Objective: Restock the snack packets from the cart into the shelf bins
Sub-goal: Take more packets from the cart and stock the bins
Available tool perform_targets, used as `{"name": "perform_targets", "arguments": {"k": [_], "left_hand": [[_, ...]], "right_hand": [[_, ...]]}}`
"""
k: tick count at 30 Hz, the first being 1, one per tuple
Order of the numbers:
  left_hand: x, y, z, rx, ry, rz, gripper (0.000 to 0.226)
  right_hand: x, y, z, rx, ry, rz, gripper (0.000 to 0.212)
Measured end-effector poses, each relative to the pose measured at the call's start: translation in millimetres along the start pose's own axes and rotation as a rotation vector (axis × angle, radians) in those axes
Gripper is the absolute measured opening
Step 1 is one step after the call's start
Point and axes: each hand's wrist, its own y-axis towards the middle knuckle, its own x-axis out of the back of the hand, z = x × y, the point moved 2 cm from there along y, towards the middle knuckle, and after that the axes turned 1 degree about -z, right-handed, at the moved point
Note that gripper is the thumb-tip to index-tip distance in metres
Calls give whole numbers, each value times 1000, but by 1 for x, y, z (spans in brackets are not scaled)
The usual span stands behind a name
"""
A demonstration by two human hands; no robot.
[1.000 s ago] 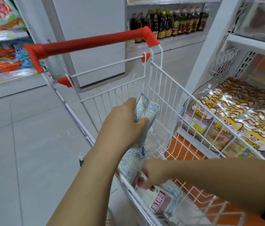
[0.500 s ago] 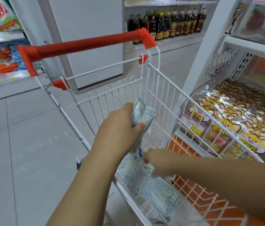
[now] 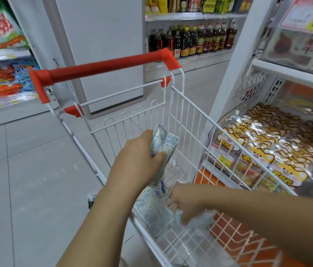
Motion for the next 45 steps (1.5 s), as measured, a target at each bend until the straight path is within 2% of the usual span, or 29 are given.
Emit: {"name": "perform_targets", "arguments": {"k": [2, 4, 6, 8, 11, 15, 18, 21, 23, 24, 26, 29, 31, 33, 37, 39, 45], "left_hand": [[2, -1, 1, 1, -99, 1, 17], [5, -2, 2, 10, -238, -15, 13], [8, -2, 3, 41, -424, -29, 13], [9, -3, -3, 116, -671, -11, 16], [8, -11, -24, 215, -982, 70, 23], [-2, -37, -68, 413, -1287, 349, 24], [-8, -57, -99, 510, -1528, 605, 47], [-6, -74, -124, 405, -1637, 732, 50], [-10, -81, -133, 287, -1504, 719, 35], [-12, -82, -136, 242, -1412, 706, 40], [-16, -82, -142, 197, -1299, 672, 51], [-14, -79, -157, 108, -1215, 728, 49], [-11, -77, -174, 31, -1183, 780, 47], [-7, -74, -195, -47, -1126, 801, 47], [1, -73, -243, -218, -976, 785, 51], [4, -74, -267, -283, -944, 778, 50], [4, -72, -324, -312, -1004, 760, 39]], "right_hand": [[26, -31, -11, -47, 44, -277, 12], [43, -70, -23, -29, 159, -571, 23], [49, -111, -31, 102, 176, -931, 23], [45, -148, -32, 245, 22, -1241, 18], [36, -180, -32, 340, -277, -1500, 28], [28, -205, -28, 389, -409, -1690, 19], [18, -216, -24, 432, -413, -1673, 9], [8, -228, -23, 422, -306, -1631, 19], [1, -239, -22, 387, -278, -1577, 20], [-3, -244, -21, 374, -274, -1523, 19], [-7, -262, -19, 341, -244, -1343, 31], [-2, -302, -16, 287, -149, -1124, 38], [8, -329, -14, 261, -59, -1059, 39], [17, -352, -16, 204, -89, -1046, 42], [27, -395, -29, -72, -201, -1062, 86], [30, -416, -30, -212, -263, -1066, 101], [36, -459, -37, -559, -524, -1248, 105]]}}
